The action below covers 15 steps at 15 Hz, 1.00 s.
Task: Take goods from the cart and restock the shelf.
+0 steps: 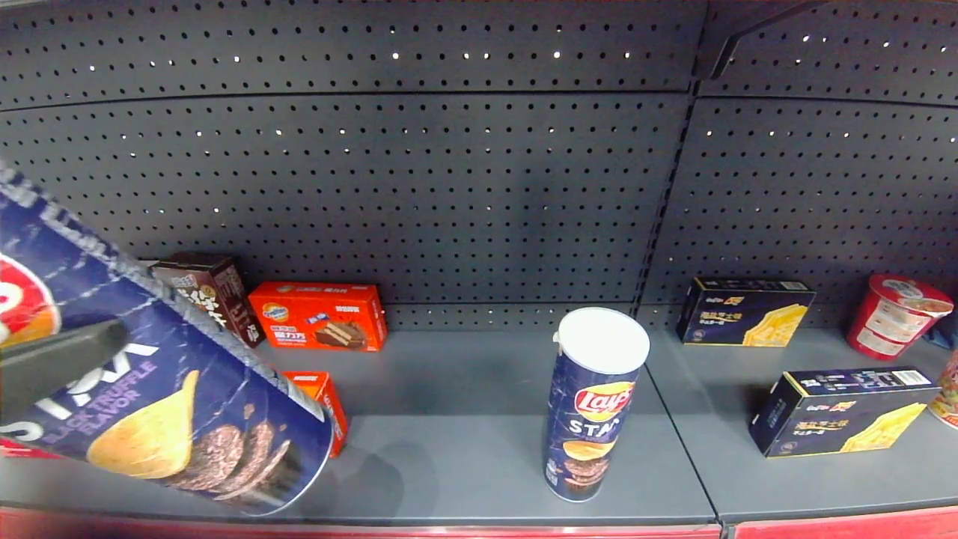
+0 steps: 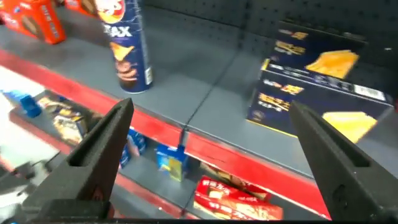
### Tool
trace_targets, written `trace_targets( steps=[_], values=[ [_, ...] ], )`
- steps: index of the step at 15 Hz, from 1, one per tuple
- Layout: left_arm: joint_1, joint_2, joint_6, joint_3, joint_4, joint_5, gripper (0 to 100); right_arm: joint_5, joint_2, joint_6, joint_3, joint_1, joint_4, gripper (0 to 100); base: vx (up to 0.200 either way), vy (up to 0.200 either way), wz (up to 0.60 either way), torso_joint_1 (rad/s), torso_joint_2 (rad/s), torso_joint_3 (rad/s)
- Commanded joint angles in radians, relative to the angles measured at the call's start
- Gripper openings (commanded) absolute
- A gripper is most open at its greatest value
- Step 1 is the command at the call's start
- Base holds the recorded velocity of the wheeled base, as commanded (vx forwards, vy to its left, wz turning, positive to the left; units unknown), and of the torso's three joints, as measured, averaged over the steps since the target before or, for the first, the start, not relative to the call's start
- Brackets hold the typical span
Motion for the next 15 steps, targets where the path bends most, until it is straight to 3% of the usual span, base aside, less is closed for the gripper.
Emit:
trace_targets(
  steps=[1,6,7,8,11,12,15],
  values=[
    [-0.018,0.116,-0.002,0.000,-0.015,0.005,0,0.003,-0.091,-0.002,0.028,-0.074,0.004,100,0.000,0.000,0.00,0.000,0.00,0.000],
    [-0.042,0.177,0.018,-0.001,-0.017,0.007,0,0.004,-0.185,-0.003,0.026,-0.138,0.103,100,0.000,0.000,0.00,0.000,0.00,0.000],
    [-0.045,0.205,0.058,-0.003,-0.018,0.004,0,0.004,-0.185,-0.002,0.025,-0.138,0.107,100,0.000,0.000,0.00,0.000,0.00,0.000],
    [-0.048,0.225,0.073,-0.006,-0.018,0.004,0,0.004,-0.185,-0.003,0.025,-0.138,0.107,100,0.000,0.000,0.00,0.000,0.00,0.000],
    [-0.053,0.301,0.080,-0.037,-0.043,0.004,0,-0.001,-0.185,-0.005,0.034,-0.138,0.107,100,0.000,0.000,0.00,0.000,0.00,0.000],
    [-0.058,0.344,0.090,-0.047,-0.094,0.008,0,-0.001,-0.185,-0.025,0.051,-0.138,0.096,100,0.000,0.000,0.00,0.000,0.00,0.000],
    [-0.081,0.444,0.129,-0.113,-0.117,0.011,0,0.003,-0.186,-0.048,0.072,-0.138,0.091,100,0.000,0.000,0.00,0.000,0.00,0.000]
  ],
)
